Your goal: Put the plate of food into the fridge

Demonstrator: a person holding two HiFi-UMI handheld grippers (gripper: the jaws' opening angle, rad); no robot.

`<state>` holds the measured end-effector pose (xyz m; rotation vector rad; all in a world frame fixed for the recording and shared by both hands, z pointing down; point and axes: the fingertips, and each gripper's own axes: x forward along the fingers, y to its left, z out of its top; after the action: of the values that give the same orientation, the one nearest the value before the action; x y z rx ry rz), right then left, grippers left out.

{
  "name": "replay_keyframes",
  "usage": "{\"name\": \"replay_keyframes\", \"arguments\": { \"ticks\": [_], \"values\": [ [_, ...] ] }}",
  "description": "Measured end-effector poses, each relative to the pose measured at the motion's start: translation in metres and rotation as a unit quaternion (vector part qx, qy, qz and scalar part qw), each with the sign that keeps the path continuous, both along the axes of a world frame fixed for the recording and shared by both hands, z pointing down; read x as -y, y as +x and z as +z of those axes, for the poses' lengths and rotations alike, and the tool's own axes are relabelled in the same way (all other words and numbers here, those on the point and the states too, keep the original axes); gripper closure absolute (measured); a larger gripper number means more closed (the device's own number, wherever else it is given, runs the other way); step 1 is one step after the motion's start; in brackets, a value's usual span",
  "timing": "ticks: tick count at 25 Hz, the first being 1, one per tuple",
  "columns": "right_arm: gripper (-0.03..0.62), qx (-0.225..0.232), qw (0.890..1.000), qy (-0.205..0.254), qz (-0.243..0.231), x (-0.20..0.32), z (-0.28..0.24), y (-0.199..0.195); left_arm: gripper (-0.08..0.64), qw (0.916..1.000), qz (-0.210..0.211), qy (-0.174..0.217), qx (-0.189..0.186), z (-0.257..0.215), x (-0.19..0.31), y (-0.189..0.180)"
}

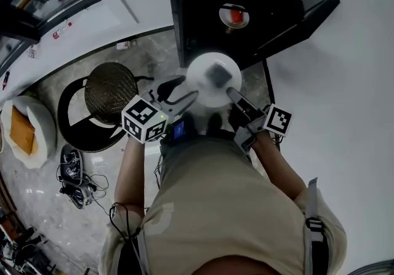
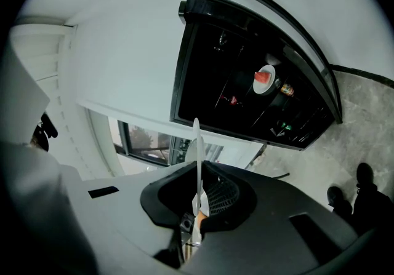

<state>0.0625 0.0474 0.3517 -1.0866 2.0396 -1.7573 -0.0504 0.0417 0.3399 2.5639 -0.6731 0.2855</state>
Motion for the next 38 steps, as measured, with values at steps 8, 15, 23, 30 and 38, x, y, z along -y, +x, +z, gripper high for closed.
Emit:
{"name": "replay_keyframes", "arguments": {
  "ticks": [8, 15, 23, 30, 38],
  "values": [
    [0.563, 0.015, 1.000, 0.017, 0.010, -0.007, 0.009, -0.016, 0.334, 0.9990, -0.003, -0.031, -0.032, 0.014, -0.004, -0.019],
    [0.563, 0.013, 1.000, 0.008, 0.005, -0.019, 0.018, -0.028, 0.336, 0.9953, 0.013, -0.075, -0.061, 0.031, -0.020, -0.014],
    [0.563, 0.016, 1.000, -0.004, 0.005, -0.023, 0.029, -0.026, 0.353, 0.9928, 0.024, -0.099, -0.063, 0.043, -0.024, 0.002],
    [0.563, 0.033, 0.999, 0.003, -0.012, -0.012, 0.030, -0.016, 0.418, 0.9852, 0.009, -0.132, -0.109, 0.039, -0.017, 0.014],
    [0.563, 0.014, 0.999, -0.019, -0.034, 0.004, 0.040, 0.012, 0.428, 0.9758, -0.030, -0.179, -0.122, 0.052, -0.003, 0.041]
  ]
}}
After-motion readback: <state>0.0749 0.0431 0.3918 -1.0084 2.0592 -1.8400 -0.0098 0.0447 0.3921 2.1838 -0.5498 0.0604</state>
